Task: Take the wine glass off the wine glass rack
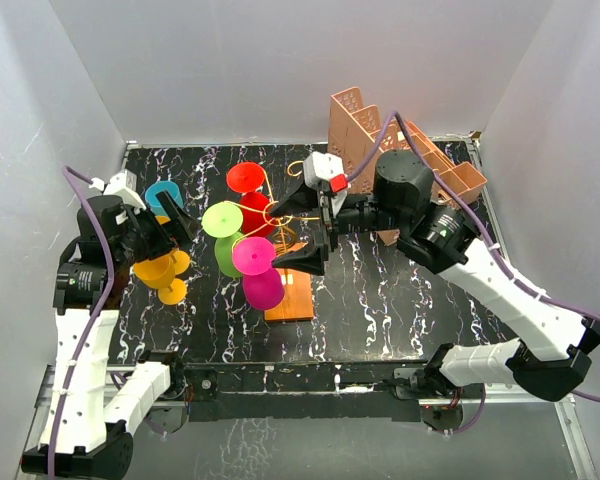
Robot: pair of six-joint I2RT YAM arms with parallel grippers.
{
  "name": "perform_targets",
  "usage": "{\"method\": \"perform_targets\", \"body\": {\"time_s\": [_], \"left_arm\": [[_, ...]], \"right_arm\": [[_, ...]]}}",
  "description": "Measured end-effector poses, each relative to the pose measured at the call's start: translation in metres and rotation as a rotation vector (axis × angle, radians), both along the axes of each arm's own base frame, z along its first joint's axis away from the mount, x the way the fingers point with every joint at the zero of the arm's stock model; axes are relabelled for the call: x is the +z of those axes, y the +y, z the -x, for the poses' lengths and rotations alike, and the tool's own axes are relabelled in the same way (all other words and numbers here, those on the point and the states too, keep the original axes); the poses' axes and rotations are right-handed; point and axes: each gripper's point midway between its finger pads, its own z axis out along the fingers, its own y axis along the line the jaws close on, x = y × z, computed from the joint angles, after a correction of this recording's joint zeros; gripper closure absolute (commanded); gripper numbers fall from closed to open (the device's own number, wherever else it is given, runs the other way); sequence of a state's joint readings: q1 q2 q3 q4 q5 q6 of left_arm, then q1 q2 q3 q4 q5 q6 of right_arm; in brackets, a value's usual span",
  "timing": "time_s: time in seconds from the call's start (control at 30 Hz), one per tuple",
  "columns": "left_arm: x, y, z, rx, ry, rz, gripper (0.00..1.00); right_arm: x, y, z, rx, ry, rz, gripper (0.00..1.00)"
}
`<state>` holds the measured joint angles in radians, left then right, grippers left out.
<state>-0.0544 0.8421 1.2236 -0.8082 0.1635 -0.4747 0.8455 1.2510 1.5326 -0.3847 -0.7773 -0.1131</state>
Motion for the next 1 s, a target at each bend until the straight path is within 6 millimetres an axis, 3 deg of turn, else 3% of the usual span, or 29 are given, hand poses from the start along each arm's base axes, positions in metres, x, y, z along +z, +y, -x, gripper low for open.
{"method": "perform_targets", "body": {"time_s": [0.1, 0.27, 0.37, 0.67, 0.8, 1.0], "left_arm": [[-0.006, 0.000, 0.000, 0.003, 0.015, 0.002, 0.05], [-0.014, 0.002, 0.001, 0.020, 0.036, 0.000, 0.05], [-0.017, 0.006, 0.004, 0.048, 0.034, 0.001, 0.05], [0.006, 0.022, 0.023, 0.162, -0.084, 0.015, 0.05], [0.007, 0.025, 0.024, 0.187, -0.090, 0.013, 0.05], [0.006, 0.026, 0.022, 0.192, -0.082, 0.015, 0.05]], "right_arm": [[0.000, 0.001, 0.010, 0.018, -0.051, -0.010, 0.04], [-0.006, 0.006, 0.027, 0.083, -0.132, 0.000, 0.16], [-0.014, 0.009, 0.033, 0.128, -0.189, 0.024, 0.16], [-0.032, 0.019, 0.053, 0.230, -0.377, 0.056, 0.32], [-0.042, 0.020, 0.050, 0.221, -0.490, 0.070, 0.37], [-0.052, 0.020, 0.035, 0.184, -0.615, 0.111, 0.37]]}}
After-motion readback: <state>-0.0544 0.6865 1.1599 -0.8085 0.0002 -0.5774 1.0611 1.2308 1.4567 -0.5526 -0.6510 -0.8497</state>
